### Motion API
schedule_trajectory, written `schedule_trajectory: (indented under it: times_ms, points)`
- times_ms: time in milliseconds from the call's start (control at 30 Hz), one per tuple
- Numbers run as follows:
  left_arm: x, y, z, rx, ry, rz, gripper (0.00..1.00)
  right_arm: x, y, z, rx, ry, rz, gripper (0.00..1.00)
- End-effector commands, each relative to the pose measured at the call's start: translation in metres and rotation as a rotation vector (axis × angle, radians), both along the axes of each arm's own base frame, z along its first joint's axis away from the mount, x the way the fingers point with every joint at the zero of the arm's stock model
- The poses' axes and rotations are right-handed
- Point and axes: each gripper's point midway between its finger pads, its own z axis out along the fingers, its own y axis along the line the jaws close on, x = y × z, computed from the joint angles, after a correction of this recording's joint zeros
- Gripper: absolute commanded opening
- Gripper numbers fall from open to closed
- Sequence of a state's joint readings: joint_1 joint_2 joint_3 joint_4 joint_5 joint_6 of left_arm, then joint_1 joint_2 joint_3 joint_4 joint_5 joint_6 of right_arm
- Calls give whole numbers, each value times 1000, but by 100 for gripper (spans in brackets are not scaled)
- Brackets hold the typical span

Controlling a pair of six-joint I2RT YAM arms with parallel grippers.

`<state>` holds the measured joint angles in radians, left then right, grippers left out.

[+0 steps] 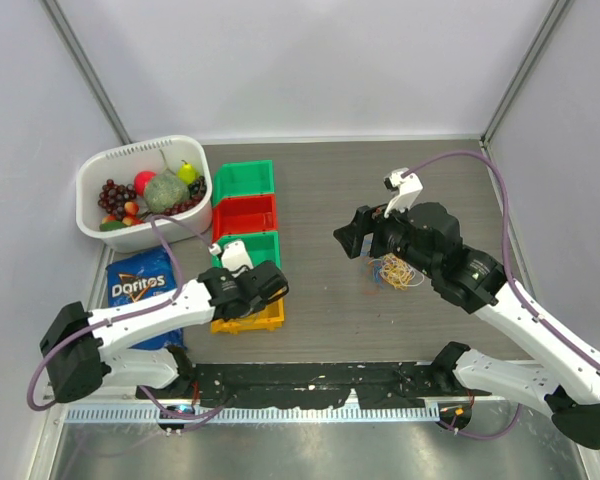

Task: Untangle the cables

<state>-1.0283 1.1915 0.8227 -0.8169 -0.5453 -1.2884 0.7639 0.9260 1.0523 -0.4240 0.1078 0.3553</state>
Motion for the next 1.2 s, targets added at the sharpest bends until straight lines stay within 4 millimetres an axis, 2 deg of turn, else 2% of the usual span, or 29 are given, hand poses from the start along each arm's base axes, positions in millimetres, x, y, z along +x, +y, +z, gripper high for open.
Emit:
schedule_trajectory:
  times_ms: [0, 200, 400, 633, 667, 800, 900, 967, 1167]
  points:
    - [-9, 3, -17, -75, 125, 257, 0, 0, -1, 9, 37, -22, -14, 81]
    - [-15, -7, -34, -61, 230, 392, 0, 1, 2, 5, 30, -14, -5, 81]
    - [-3, -5, -36, -67, 191, 470, 0, 0, 6, 0, 39, -1, 8, 81]
    - [-1, -9, -40, -137, 209, 534, 0, -1, 7, -6, 41, 11, 8, 81]
    - [0, -8, -39, -149, 199, 538, 3, -1, 7, -6, 41, 11, 8, 81]
    - [5, -5, -26, -190, 149, 542, 30, 0, 9, -11, 35, 20, 14, 81]
    - [5, -1, -18, -200, 129, 542, 45, 1, 12, -13, 38, 23, 22, 81]
    - [5, 1, -13, -206, 118, 529, 53, 2, 14, -14, 37, 27, 25, 81]
    - [9, 8, 4, -193, 51, 411, 70, 4, 17, -17, 33, 33, 32, 82]
